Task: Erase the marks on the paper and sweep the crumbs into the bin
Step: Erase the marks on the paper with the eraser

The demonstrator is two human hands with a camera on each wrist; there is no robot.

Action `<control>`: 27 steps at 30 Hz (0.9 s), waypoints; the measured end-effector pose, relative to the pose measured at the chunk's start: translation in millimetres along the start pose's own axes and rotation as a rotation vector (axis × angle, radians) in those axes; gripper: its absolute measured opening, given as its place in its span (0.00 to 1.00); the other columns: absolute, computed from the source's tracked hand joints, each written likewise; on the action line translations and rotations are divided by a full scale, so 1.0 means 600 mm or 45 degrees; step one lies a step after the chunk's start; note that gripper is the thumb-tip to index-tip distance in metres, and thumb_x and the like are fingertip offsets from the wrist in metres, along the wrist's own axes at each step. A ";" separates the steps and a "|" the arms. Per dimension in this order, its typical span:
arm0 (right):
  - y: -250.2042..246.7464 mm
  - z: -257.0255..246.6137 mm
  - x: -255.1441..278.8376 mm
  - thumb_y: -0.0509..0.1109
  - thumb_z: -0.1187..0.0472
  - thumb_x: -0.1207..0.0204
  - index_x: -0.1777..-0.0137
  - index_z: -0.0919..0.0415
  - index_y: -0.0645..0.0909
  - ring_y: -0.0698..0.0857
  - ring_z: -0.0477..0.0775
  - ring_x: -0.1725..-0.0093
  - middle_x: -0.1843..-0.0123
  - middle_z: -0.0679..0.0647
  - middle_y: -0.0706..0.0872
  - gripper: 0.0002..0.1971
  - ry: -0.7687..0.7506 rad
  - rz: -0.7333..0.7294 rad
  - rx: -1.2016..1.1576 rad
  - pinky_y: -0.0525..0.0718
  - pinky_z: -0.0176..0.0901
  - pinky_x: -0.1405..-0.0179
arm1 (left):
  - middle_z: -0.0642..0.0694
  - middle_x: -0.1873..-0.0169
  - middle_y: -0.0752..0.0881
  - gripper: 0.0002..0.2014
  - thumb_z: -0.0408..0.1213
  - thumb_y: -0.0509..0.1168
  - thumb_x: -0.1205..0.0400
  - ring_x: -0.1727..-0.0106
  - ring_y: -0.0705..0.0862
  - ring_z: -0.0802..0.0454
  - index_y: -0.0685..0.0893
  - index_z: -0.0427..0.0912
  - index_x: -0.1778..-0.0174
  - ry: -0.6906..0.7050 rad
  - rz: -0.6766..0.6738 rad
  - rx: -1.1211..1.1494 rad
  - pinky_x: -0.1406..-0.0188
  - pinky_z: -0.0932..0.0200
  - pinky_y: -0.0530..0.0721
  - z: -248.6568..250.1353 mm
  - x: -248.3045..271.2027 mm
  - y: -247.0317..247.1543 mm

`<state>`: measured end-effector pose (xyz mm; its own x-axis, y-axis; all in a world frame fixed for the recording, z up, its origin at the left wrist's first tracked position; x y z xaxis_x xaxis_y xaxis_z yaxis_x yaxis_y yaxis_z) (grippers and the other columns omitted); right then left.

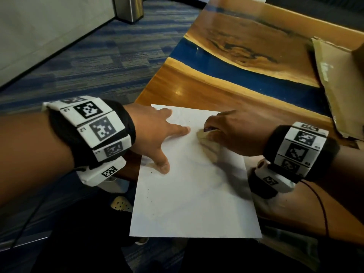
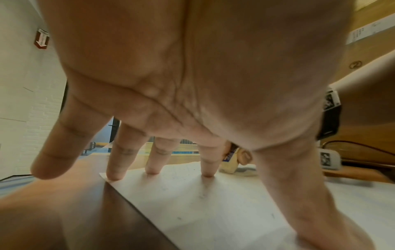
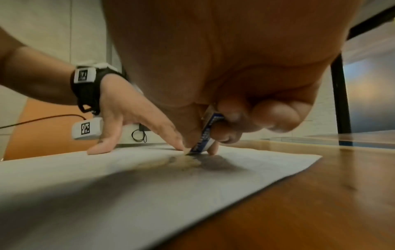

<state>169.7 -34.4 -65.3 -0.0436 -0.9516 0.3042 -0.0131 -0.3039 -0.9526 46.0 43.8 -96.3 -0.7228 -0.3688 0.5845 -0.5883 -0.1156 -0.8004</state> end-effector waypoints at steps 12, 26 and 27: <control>-0.009 0.020 0.003 0.59 0.47 0.15 0.38 0.47 0.81 0.82 0.56 0.49 0.43 0.50 0.87 0.13 0.079 0.053 -0.036 0.85 0.54 0.48 | 0.45 0.19 0.61 0.59 0.88 0.59 0.43 0.26 0.75 0.39 0.40 0.76 0.18 -0.043 0.094 0.074 0.39 0.41 0.84 0.005 0.001 -0.004; 0.015 -0.072 0.010 0.60 0.46 0.14 0.34 0.44 0.79 0.83 0.54 0.47 0.41 0.46 0.83 0.14 -0.257 -0.041 -0.070 0.85 0.53 0.47 | 0.40 0.21 0.62 0.59 0.86 0.63 0.40 0.31 0.78 0.35 0.39 0.77 0.17 -0.051 0.035 0.039 0.44 0.44 0.86 0.010 0.004 -0.016; 0.007 -0.050 -0.002 0.60 0.45 0.15 0.34 0.42 0.79 0.83 0.55 0.46 0.40 0.46 0.84 0.13 -0.176 -0.035 -0.071 0.85 0.54 0.46 | 0.40 0.21 0.62 0.59 0.86 0.62 0.40 0.32 0.78 0.35 0.39 0.77 0.17 -0.050 0.039 0.034 0.44 0.44 0.86 0.012 0.004 -0.017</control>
<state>139.7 -33.4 -69.7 0.0954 -0.9412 0.3240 -0.0678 -0.3309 -0.9412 52.8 37.6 -87.5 -0.7254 -0.4084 0.5541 -0.5555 -0.1281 -0.8216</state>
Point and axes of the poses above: each hand's wrist, its own x-axis away from the middle knuckle, its own y-axis out of the palm, z = x × y, the point moved 9 cm from there along -x, towards the middle knuckle
